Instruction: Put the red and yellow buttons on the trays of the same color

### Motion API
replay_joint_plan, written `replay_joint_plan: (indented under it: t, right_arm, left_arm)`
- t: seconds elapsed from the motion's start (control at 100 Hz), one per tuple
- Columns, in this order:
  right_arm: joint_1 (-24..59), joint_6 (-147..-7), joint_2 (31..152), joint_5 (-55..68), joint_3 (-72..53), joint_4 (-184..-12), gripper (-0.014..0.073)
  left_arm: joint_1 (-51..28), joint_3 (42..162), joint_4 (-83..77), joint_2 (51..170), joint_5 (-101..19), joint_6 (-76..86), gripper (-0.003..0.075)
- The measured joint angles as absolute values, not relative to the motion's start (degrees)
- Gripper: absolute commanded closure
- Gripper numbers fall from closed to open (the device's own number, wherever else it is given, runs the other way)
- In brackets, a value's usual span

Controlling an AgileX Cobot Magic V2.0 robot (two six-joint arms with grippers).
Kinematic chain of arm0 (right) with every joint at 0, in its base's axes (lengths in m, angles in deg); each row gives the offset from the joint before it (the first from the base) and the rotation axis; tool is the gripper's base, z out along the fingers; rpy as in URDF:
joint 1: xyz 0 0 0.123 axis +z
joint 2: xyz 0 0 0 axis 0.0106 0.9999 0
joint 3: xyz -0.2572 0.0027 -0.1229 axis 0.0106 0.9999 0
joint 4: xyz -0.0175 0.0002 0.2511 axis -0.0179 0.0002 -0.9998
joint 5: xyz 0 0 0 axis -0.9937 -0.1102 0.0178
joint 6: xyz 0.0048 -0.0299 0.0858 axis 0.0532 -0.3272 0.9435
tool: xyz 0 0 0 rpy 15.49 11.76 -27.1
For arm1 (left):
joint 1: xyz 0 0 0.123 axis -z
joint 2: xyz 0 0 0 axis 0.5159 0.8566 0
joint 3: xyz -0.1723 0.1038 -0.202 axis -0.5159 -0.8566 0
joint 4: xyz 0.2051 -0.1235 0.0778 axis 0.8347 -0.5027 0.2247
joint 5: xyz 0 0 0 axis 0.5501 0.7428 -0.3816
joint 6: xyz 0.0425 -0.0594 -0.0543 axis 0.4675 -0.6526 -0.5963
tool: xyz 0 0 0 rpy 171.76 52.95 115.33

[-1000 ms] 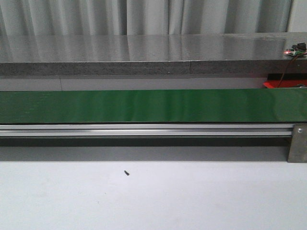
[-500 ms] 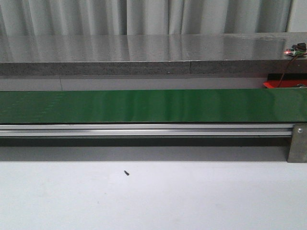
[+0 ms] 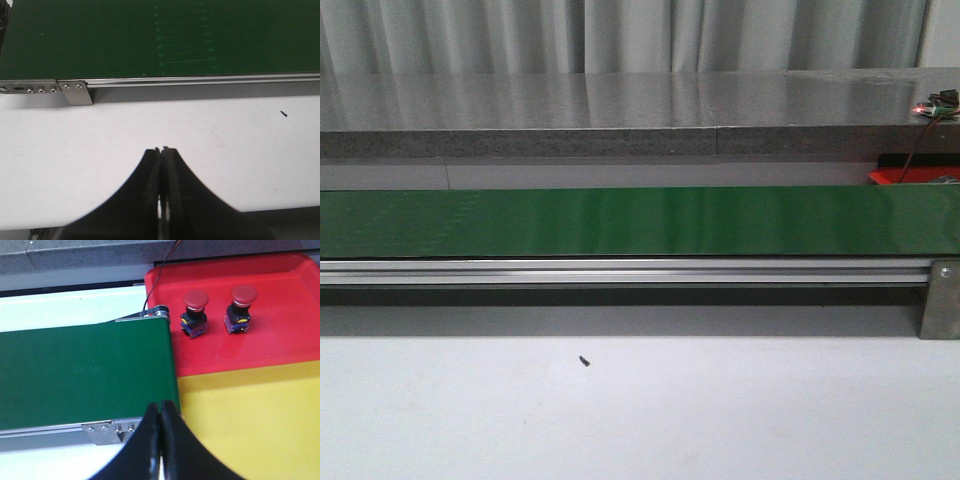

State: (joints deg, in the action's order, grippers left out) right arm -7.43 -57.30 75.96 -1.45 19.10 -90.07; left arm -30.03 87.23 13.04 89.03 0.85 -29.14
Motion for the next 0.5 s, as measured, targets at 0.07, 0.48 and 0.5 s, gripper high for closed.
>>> replay_joint_plan:
  t: [0.07, 0.48, 0.5]
  right_arm:
    - [-7.31, -57.0, 74.33, -1.09, 20.37, -88.85, 0.0651]
    - [-1.91, -56.77, 66.82, -0.55, 25.96, -85.92, 0.0651]
    - [-1.91, -56.77, 66.82, -0.55, 26.05, -85.92, 0.0651]
  left_arm:
    - [-30.03, 87.23, 13.04, 89.03, 0.85, -29.14, 0.074]
    - [-30.03, 87.23, 13.04, 89.03, 0.85, -29.14, 0.074]
    - [-30.03, 87.23, 13.04, 89.03, 0.85, -29.14, 0.074]
